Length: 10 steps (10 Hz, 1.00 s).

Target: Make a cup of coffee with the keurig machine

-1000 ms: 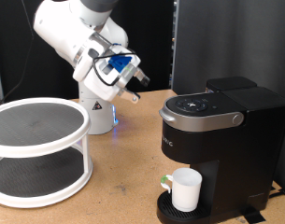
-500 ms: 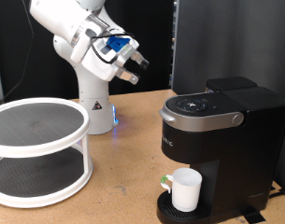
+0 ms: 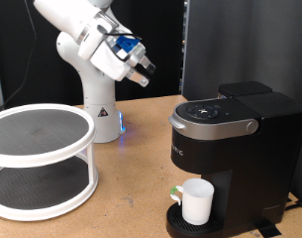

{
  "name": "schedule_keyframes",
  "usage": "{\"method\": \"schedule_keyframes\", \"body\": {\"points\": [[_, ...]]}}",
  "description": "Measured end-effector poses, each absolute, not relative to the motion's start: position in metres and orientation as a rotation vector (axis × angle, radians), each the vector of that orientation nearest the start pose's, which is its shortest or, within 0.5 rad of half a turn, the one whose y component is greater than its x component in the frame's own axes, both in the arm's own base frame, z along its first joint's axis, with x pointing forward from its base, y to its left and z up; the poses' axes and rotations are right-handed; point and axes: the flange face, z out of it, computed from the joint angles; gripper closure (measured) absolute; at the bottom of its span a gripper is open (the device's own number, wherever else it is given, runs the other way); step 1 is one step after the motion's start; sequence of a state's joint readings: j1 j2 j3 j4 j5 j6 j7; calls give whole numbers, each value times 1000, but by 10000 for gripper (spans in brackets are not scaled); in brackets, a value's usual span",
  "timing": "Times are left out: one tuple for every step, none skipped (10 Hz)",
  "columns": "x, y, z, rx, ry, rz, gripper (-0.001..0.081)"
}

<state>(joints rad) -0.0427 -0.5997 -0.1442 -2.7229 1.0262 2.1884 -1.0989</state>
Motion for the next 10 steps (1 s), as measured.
{"method": "schedule_keyframes", "body": {"points": [[368, -26, 431, -2340, -456, -683, 3], [374, -14, 440, -2395, -552, -649, 3], [381, -4, 449, -2449, -644, -615, 3], [388, 7, 457, -2511, -768, -567, 3], [397, 17, 464, -2550, -803, -526, 3], [407, 20, 462, -2572, -802, -489, 3], [406, 20, 462, -2566, -800, -496, 3], [404, 21, 460, -2564, -902, -466, 3], [403, 25, 462, -2561, -1037, -412, 3], [402, 32, 468, -2562, -1146, -347, 3]]}}
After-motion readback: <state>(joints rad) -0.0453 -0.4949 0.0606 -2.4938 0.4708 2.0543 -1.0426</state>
